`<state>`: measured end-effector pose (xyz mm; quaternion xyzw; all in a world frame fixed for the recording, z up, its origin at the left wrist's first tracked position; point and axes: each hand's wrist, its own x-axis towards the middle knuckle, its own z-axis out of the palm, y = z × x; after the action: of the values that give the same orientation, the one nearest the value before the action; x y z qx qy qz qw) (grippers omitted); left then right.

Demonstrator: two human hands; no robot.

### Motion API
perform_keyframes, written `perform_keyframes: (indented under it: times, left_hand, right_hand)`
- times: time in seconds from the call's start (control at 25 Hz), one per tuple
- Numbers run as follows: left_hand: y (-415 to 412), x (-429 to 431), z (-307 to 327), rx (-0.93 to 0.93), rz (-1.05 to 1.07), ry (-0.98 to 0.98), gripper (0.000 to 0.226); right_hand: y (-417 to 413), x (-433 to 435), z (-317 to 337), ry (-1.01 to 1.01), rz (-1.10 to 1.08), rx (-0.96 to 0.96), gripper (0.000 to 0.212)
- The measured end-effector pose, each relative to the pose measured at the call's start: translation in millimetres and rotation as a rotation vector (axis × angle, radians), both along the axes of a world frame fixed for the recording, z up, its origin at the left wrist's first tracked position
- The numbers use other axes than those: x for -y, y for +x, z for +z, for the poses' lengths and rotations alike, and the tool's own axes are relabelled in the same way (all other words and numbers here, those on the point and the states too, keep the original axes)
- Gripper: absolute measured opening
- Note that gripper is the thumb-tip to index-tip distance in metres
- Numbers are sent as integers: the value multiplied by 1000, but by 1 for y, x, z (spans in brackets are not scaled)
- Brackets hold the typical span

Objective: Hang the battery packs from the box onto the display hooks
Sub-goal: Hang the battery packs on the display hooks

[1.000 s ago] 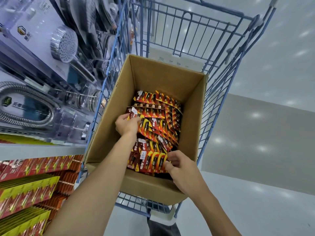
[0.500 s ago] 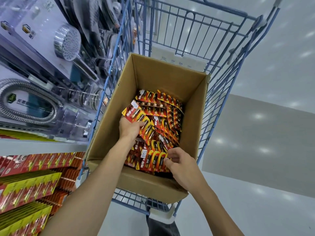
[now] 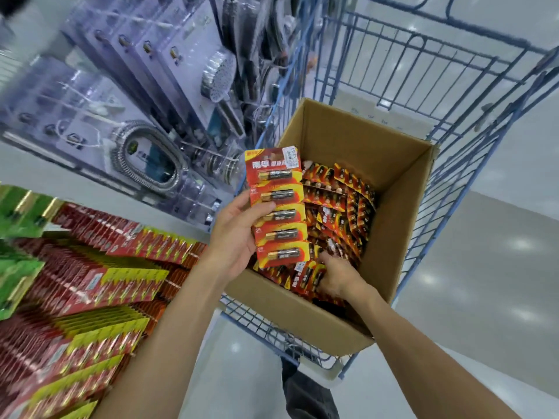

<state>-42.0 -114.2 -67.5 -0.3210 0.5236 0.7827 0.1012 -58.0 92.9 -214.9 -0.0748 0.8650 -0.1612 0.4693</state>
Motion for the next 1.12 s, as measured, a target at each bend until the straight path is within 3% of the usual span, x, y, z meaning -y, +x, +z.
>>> perform_keyframes:
  times: [0.12,0.24,0.36,0.48,0.56,0.88,1.12]
  left_hand:
    - [15,11,5,20,23,-4,31]
    - [32,23,7,36,80,-11,33]
    - [51,33,18,36,145,-14,33]
    - [73,42,45,2,193,0,33]
    - [88,47,67,-43,217,8,32]
    - [186,76,174,-274,318,-34,34]
    - [304,103,232,-399,613,-113,32]
  right_hand:
    - [2,-3,-12,20,80,-124,49]
    - [2,-11,-4,-18,17,-68,40]
    - [-4,-15,41,-223,-329,27,17]
    - [-5,-16,118,-548,-735,163,15]
    - [1,-13,165,-696,-789,152,21]
    - [52,54,304,-1068,-633,194,28]
    - [112,136,376,-1206,-385,411,32]
